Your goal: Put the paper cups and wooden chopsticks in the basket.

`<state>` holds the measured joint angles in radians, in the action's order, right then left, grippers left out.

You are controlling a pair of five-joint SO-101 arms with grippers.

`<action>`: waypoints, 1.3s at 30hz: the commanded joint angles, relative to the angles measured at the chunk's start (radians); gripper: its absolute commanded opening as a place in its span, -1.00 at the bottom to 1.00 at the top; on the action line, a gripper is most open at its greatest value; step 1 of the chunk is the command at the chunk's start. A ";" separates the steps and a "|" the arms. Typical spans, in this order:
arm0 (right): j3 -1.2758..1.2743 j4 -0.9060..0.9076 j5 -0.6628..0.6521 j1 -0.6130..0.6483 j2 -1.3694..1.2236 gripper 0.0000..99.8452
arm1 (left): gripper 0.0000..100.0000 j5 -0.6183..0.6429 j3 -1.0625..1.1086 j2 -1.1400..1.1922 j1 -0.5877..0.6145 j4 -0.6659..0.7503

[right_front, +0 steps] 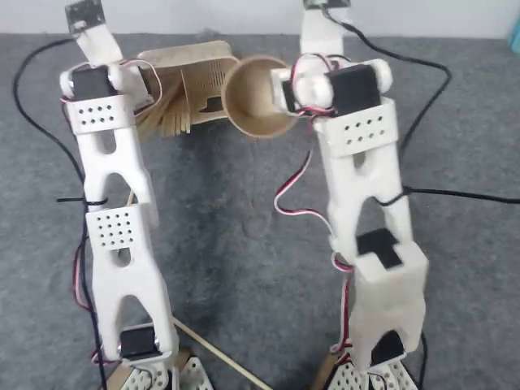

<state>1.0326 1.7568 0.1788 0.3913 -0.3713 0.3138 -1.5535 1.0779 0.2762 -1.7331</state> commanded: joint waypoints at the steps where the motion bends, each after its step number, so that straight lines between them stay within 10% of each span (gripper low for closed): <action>1: -0.230 0.041 -0.054 -0.038 0.211 -0.99 | -0.97 -0.003 -0.005 -0.087 -0.005 -0.025; 11: -0.740 0.039 -0.253 -0.220 0.389 -0.99 | -0.97 -0.003 -0.005 -0.087 -0.002 -0.025; 20: -0.809 0.039 -0.379 -0.311 0.400 -0.46 | -0.97 -0.003 -0.005 -0.087 -0.005 -0.025; 25: -0.680 0.041 -0.370 -0.317 0.400 -0.60 | -0.97 -0.003 -0.005 -0.087 -0.002 -0.025; 39: -0.479 -0.232 -0.221 0.061 0.369 -0.74 | -0.97 -0.003 -0.005 -0.087 -0.002 -0.025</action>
<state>0.5247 1.6387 -0.0575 0.3882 -0.0292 0.3138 -1.5535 1.0779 0.2762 -1.7331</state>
